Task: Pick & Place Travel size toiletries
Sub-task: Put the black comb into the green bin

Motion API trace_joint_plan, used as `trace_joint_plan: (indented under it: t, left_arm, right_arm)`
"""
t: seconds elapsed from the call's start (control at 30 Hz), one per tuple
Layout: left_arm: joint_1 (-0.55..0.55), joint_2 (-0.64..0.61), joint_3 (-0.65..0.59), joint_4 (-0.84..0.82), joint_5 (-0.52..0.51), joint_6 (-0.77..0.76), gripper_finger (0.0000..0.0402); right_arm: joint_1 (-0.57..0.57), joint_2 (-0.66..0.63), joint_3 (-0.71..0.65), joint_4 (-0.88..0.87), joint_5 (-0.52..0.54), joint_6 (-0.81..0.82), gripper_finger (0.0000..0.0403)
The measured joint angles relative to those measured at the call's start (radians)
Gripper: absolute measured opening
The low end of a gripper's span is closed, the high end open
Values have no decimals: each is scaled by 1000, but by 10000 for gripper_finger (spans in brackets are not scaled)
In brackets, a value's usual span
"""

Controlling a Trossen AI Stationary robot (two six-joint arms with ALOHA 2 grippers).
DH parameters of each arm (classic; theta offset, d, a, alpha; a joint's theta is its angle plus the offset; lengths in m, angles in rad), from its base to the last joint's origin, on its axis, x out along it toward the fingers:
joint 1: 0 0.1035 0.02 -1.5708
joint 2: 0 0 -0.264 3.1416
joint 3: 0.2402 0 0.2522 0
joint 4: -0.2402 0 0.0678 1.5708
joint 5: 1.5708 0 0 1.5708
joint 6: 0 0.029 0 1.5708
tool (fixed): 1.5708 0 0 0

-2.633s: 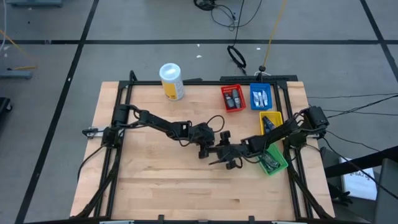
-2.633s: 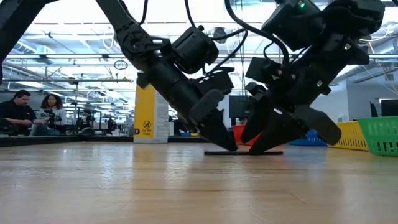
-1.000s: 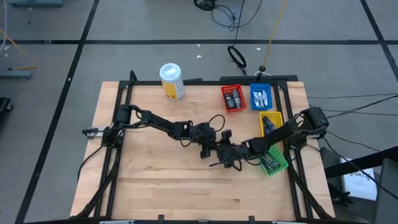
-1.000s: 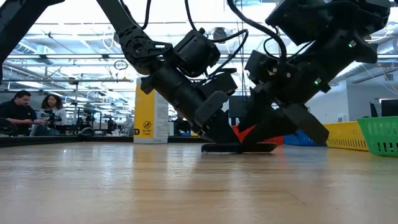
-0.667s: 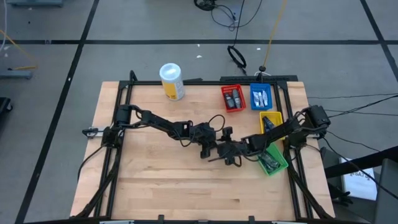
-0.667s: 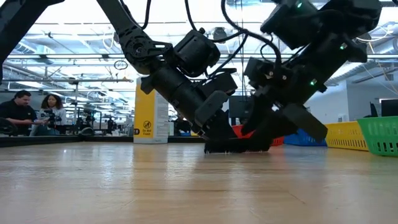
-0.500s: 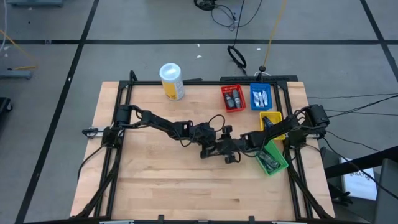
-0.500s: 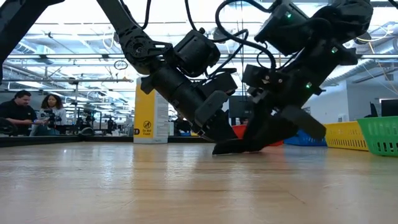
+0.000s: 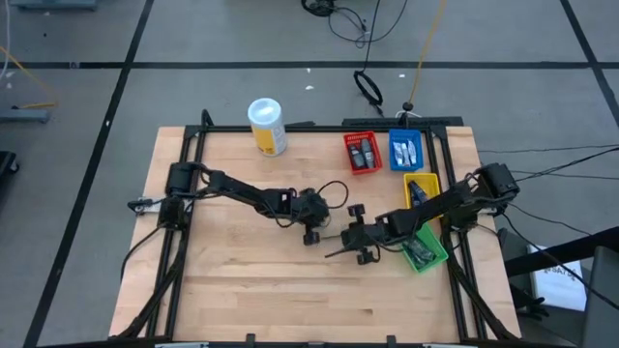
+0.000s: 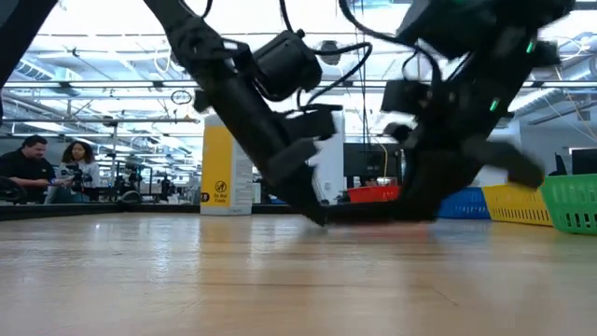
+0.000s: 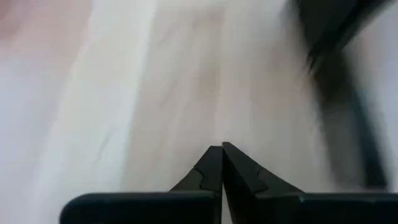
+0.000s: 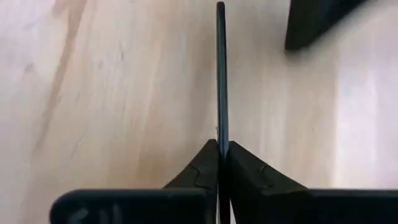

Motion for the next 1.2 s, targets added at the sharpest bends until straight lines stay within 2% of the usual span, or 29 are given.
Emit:
trace_joint_plan:
  t: [0.1, 0.17, 0.27, 0.33, 0.4, 0.47, 0.57, 0.7, 0.97, 1.07, 1.2]
  left_arm:
    - [-20, -53, -3, -53, -130, -2, 3]
    - [-41, -77, -1, -53, -213, -2, 3]
    - [-73, -85, 2, -50, -291, -2, 13]
    - [-91, -82, 0, -64, -304, 4, 18]
    - [-103, -83, 0, -61, -309, 7, 20]
    - [-111, -85, 2, -60, -310, 7, 20]
    - [-118, -84, 2, -63, -310, 8, 12]
    - [-123, -85, 2, -63, -310, 8, 2]
    - [-123, -85, 4, -61, -311, 8, 20]
    - [-122, -85, 4, -61, -310, 8, 16]
    - [-122, -85, 5, -61, -310, 14, 4]
  right_arm:
    - [51, -63, 94, -280, 0, 165, 7]
    - [93, -107, 188, -529, -8, 318, 7]
    - [139, -166, 332, -937, -134, 629, 8]
    - [169, -210, 385, -1152, -241, 867, 7]
    - [209, -262, 399, -1304, -335, 1103, 6]
    - [266, -316, 392, -1400, -367, 1324, 6]
    - [352, -380, 338, -1456, -374, 1620, 6]
    - [425, -423, 244, -1365, -363, 1813, 6]
    - [406, -424, 63, -1160, -267, 1816, 27]
    - [398, -429, 37, -1163, -257, 1774, 56]
    - [398, -451, 29, -1154, -223, 1721, 117]
